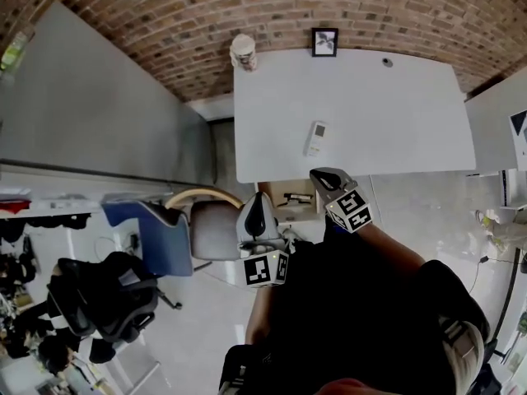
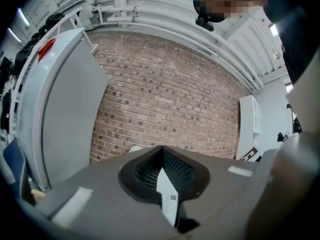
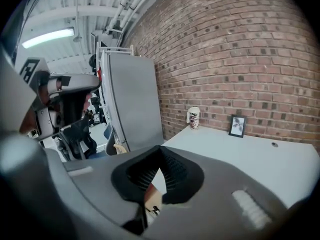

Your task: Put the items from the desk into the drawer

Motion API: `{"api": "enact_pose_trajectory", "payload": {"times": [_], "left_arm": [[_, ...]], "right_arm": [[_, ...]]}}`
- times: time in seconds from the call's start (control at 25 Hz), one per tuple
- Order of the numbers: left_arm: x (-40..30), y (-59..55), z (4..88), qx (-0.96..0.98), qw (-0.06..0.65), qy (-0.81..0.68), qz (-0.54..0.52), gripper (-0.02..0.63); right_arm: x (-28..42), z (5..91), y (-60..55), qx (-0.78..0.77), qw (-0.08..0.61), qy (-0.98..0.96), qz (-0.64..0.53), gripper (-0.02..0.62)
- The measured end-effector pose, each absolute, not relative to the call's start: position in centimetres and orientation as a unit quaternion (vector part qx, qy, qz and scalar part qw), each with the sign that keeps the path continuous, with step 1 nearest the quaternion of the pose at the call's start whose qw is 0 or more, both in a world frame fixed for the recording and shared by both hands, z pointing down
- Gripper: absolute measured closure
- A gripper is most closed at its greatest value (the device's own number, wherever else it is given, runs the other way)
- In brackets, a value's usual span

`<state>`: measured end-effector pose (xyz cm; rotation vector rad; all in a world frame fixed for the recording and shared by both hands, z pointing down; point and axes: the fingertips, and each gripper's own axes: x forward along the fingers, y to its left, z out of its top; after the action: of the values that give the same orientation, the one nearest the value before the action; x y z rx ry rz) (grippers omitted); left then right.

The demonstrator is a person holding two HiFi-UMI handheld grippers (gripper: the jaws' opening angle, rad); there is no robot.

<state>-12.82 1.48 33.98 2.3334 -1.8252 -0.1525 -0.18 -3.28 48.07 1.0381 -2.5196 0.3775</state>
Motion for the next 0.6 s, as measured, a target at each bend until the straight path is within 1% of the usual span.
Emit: {"api": "enact_pose_trajectory", "payload": {"times": [0.44, 0.48, 0.52, 0.6], "left_arm": [[-10.0, -0.8, 32.4, 0.799, 0.084, -0.592, -0.054, 0.591], [-9.9, -1.1, 32.4, 0.8, 0.084, -0.592, -0.054, 0.591], [-9.8, -1.3, 32.3, 0.8, 0.084, -0.591, -0.054, 0.591], [-9.7, -1.8, 32.2, 0.8, 0.084, -0.592, -0.054, 0.591]], "right_arm": [[3.0, 47.3, -5.7, 0.42, 0.187, -0.876, 0.144, 0.59], [3.3, 47.5, -6.2, 0.427, 0.188, -0.872, 0.148, 0.566], [3.5, 47.8, -6.8, 0.433, 0.189, -0.867, 0.155, 0.508], [4.0, 48.8, -7.8, 0.442, 0.196, -0.858, 0.173, 0.439]]}}
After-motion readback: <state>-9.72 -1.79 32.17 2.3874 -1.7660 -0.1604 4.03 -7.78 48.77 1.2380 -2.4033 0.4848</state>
